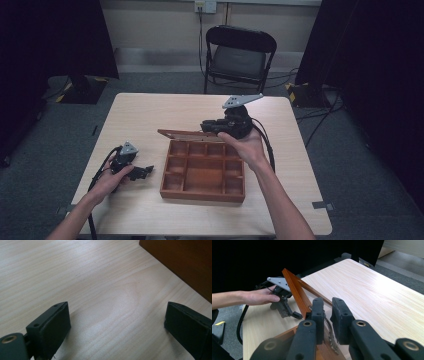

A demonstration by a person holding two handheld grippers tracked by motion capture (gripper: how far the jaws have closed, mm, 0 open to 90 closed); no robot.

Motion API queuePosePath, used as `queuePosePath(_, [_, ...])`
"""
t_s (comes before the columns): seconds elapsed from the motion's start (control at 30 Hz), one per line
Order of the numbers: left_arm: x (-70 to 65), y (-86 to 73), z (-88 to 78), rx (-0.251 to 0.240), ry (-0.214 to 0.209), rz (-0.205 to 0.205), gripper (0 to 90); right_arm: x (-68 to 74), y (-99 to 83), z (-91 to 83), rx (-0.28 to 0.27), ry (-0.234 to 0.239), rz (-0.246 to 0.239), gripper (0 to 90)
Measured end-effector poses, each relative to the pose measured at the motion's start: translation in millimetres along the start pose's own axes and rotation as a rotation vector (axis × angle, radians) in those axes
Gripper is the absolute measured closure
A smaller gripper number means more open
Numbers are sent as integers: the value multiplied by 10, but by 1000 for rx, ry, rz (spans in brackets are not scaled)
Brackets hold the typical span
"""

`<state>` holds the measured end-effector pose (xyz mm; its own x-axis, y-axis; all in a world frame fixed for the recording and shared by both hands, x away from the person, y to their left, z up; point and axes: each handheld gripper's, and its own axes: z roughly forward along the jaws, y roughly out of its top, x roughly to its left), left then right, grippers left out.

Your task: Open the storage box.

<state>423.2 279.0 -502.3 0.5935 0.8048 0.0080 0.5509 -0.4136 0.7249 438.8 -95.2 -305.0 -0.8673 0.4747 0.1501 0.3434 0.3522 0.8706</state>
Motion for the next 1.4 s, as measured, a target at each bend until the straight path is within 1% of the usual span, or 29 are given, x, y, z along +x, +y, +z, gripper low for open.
queuePosePath(0.53, [1, 0, 0, 0, 0, 1, 60, -3, 3, 1, 1, 1, -1, 812])
queuePosePath(0.6, [1, 1, 3, 1, -6, -1, 57, -5, 4, 1, 1, 2, -1, 812])
queuePosePath(0.67, [6, 3, 0, 4, -6, 6, 55, -5, 4, 1, 1, 2, -1, 812])
queuePosePath(0.87, [3, 2, 1, 4, -9, 1, 55, -5, 3, 0, 2, 4, 1, 813])
queuePosePath(0.93, [6, 2, 0, 4, -6, 6, 54, -6, 4, 0, 2, 4, 1, 812])
queuePosePath(1.13, [1, 1, 2, 2, -9, -2, 55, -6, 1, -1, 2, 4, 1, 813])
queuePosePath(1.17, [4, 2, 1, 3, -6, 3, 54, -4, 0, -1, 2, 4, 0, 814])
queuePosePath(1.2, [1, 1, 2, 2, -9, -2, 54, -4, 0, -1, 2, 4, 1, 813])
queuePosePath(1.4, [4, 2, 1, 4, -9, 1, 54, -7, 3, 0, 2, 5, 0, 814])
